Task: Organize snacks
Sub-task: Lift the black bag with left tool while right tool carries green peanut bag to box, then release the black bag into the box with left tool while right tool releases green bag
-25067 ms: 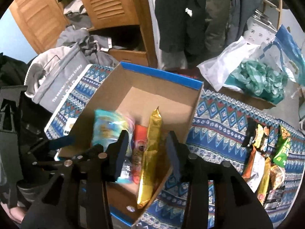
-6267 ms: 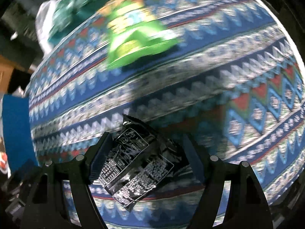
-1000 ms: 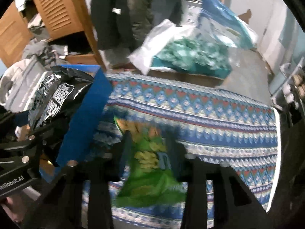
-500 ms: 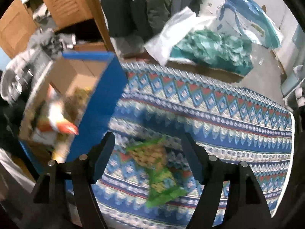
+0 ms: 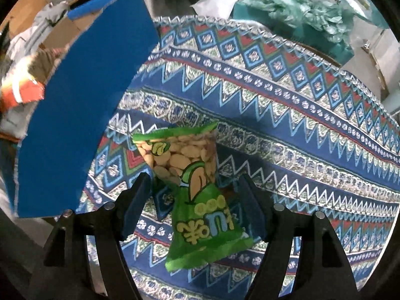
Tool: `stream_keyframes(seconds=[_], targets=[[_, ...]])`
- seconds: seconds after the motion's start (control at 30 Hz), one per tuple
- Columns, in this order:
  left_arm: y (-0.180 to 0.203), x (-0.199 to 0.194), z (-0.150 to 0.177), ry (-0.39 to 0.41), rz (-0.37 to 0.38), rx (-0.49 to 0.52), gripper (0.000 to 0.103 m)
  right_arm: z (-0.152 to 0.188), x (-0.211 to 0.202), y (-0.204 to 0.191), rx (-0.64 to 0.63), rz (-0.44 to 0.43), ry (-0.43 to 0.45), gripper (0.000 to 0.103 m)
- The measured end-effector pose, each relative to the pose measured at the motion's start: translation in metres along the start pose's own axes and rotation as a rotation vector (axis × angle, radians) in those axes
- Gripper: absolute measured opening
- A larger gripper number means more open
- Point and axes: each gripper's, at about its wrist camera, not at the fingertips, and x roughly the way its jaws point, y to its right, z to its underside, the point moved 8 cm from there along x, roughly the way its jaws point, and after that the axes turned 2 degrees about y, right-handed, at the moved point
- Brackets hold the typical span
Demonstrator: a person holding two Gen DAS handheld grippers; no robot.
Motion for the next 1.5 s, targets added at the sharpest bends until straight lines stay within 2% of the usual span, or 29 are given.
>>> stream_keyframes(seconds=[0.13,0.23,0.3,0.43,0.67,0.9,1.13,1.43,1.5], targets=[[-0.009,0.005,0.002,-0.010,-0.014,-0.015,0.066,0.006,0.020,0.000,0.012,0.001,-0.030,0.072],[-0.014,0.010,0.003,-0.028,-0.016,-0.040,0.066,0.012,0.032,-0.001,0.026,-0.009,-0.052,0.057],[-0.017,0.013,0.004,-0.035,-0.020,-0.050,0.066,0.012,0.032,-0.002,0.056,-0.032,-0.036,0.047],[-0.020,0.014,0.006,-0.051,-0.019,-0.058,0.068,0.011,0.029,-0.001,0.070,-0.007,-0.034,0.040],[-0.024,0.009,0.005,-0.041,-0.016,-0.070,0.072,-0.015,0.002,-0.010,0.091,0.002,0.003,0.039],[-0.028,0.001,0.000,-0.026,-0.020,-0.071,0.072,-0.062,-0.046,-0.031,0.082,-0.019,0.082,0.039],[-0.028,-0.009,-0.004,-0.009,-0.018,-0.066,0.072,-0.103,-0.088,-0.072,0.012,-0.033,0.143,0.039],[-0.029,-0.022,-0.009,0.009,-0.006,-0.069,0.072,-0.150,-0.080,-0.126,-0.088,-0.080,0.150,0.039],[-0.029,-0.025,-0.010,0.017,-0.004,-0.067,0.078,-0.156,-0.079,-0.140,-0.114,-0.086,0.145,0.039]])
